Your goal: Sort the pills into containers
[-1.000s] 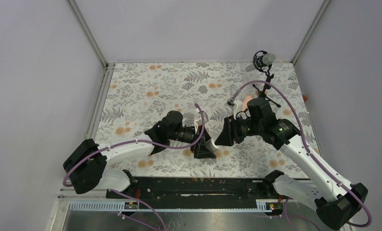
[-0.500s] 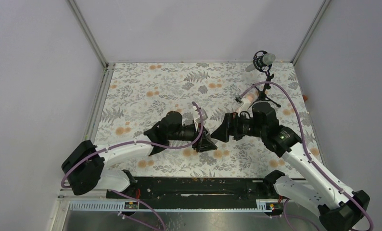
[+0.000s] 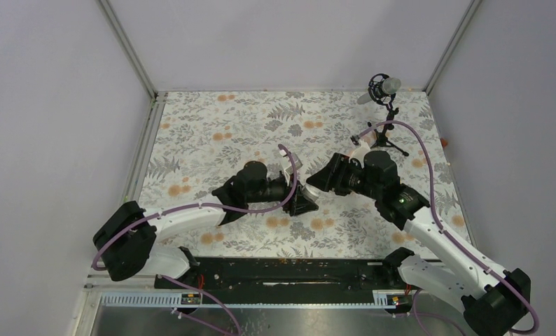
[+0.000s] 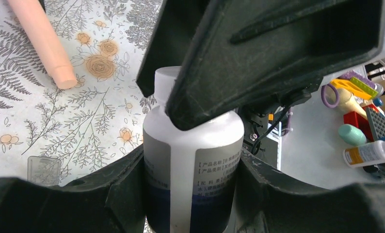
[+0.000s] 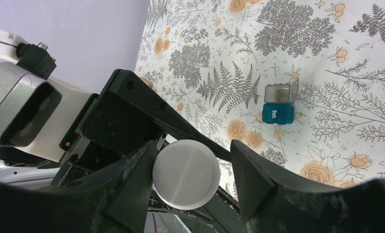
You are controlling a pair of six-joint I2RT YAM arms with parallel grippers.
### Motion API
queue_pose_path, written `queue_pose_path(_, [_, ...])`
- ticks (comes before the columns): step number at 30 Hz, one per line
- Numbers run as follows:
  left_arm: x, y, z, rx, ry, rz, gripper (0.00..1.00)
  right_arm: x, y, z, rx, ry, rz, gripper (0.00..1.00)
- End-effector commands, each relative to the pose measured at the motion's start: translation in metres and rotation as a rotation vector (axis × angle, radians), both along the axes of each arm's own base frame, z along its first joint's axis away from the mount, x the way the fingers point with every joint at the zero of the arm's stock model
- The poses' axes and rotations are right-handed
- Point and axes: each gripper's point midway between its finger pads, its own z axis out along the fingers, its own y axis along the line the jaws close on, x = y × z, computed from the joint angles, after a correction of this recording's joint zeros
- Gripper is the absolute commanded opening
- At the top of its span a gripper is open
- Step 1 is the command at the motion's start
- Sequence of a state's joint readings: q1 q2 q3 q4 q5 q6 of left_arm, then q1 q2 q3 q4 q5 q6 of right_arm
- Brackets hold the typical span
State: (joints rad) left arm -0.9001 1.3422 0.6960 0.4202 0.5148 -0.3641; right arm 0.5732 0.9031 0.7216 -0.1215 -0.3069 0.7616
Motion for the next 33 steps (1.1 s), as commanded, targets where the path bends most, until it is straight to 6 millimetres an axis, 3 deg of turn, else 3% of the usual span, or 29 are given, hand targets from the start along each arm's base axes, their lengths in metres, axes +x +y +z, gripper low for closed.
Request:
queue_pose_path(1, [0.02, -0.012, 0.038, -0.105, -0.046, 0.079, 0.0, -0.001, 0.007, 0.026, 0.051, -0.028, 0.033, 0.65])
queue_pose_path(4, [0.026, -0.011, 0.036, -0.101, -0.029, 0.113, 0.0, -0.005, 0.006, 0.023, 0.045, -0.022, 0.046, 0.66])
queue_pose_path(6, [0.026, -0.011, 0.036, -0.103, -0.022, 0.119, 0.0, -0.007, 0.005, 0.023, 0.046, -0.03, 0.046, 0.52])
queue_pose_path(11, [0.014, -0.012, 0.043, -0.138, -0.003, 0.065, 0.0, -0.013, 0.006, 0.035, 0.038, -0.119, 0.111, 0.05])
queue_pose_path(12, [0.009, -0.012, 0.046, -0.149, 0.001, 0.039, 0.0, -0.016, 0.007, 0.039, 0.037, -0.158, 0.144, 0.0])
queue_pose_path(16, [-0.019, -0.011, 0.061, -0.2, 0.008, -0.114, 0.0, -0.045, 0.016, 0.059, 0.072, -0.324, 0.366, 0.0])
queue_pose_path(23, [-0.072, 0.002, 0.084, -0.264, -0.042, -0.429, 0.0, -0.117, 0.021, 0.078, 0.218, -0.484, 0.8, 0.0])
queue_pose_path(25, [-0.077, 0.005, 0.087, -0.266, -0.064, -0.456, 0.0, -0.12, 0.017, 0.079, 0.208, -0.502, 0.799, 0.0])
queue_pose_path(26, [-0.075, 0.004, 0.089, -0.263, -0.079, -0.447, 0.0, -0.11, 0.016, 0.077, 0.169, -0.511, 0.732, 0.0])
queue_pose_path(27, [-0.072, 0.004, 0.089, -0.254, -0.088, -0.427, 0.0, -0.094, 0.013, 0.071, 0.107, -0.498, 0.625, 0.17])
queue_pose_path(28, [-0.067, 0.003, 0.089, -0.246, -0.095, -0.399, 0.0, -0.073, 0.007, 0.066, 0.043, -0.482, 0.493, 0.64])
queue_pose_path(29, [-0.058, 0.001, 0.088, -0.238, -0.102, -0.348, 0.0, -0.052, -0.002, 0.06, -0.017, -0.447, 0.351, 0.89])
queue_pose_path(30, [-0.048, -0.001, 0.088, -0.225, -0.109, -0.289, 0.0, -0.037, -0.01, 0.058, -0.055, -0.424, 0.247, 0.96])
queue_pose_path(33, [-0.015, -0.004, 0.079, -0.171, -0.109, -0.098, 0.0, -0.018, -0.013, 0.067, -0.01, -0.351, 0.1, 0.98])
